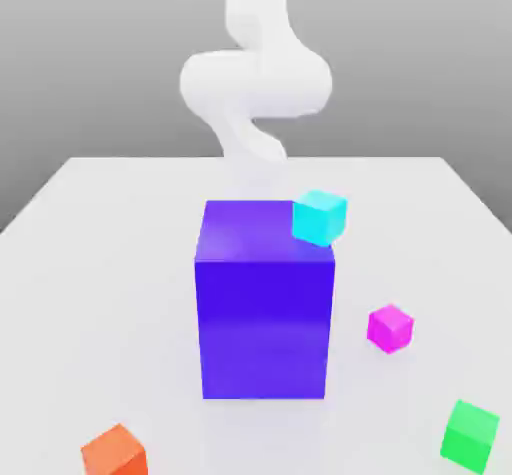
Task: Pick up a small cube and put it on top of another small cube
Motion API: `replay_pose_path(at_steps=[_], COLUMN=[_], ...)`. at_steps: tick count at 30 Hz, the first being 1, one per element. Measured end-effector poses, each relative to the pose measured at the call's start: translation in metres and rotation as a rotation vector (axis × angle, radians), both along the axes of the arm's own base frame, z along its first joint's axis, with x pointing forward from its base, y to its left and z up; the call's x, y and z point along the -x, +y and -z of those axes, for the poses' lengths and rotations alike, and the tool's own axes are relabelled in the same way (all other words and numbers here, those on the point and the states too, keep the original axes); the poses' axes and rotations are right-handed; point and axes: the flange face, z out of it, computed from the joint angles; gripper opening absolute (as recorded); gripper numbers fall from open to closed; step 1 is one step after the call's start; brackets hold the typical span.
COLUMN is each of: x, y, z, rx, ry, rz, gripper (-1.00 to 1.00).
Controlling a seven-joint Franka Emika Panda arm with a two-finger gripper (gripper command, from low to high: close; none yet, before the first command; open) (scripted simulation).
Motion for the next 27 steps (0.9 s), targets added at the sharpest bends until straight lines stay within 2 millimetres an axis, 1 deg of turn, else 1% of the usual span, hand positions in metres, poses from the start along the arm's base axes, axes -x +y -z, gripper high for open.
replay_pose_path(at_steps=[3,6,9,11,13,16,18,21,22,23,25,27], x=[-0.035,-0.059,-0.070,-0.065,-0.050,-0.015,0.016,0.069,0.090,0.103,0.111,0.110], y=[0.026,0.059,0.094,0.120,0.146,0.177,0.191,0.202,0.205,0.203,0.203,0.200], z=[0.058,0.121,0.187,0.236,0.285,0.357,0.401,0.459,0.475,0.484,0.500,0.515], rx=[-0.016,-0.016,-0.001,0.020,0.048,0.102,0.144,0.217,0.244,0.253,0.260,0.256], ry=[0.105,0.211,0.316,0.381,0.443,0.529,0.584,0.661,0.681,0.688,0.692,0.694], rz=[-0.078,-0.152,-0.221,-0.267,-0.312,-0.379,-0.423,-0.490,-0.521,-0.532,-0.541,-0.533], gripper=[0.00,0.00,0.00,0.00,0.00,0.00,0.00,0.00,0.00,0.00,0.00,0.00])
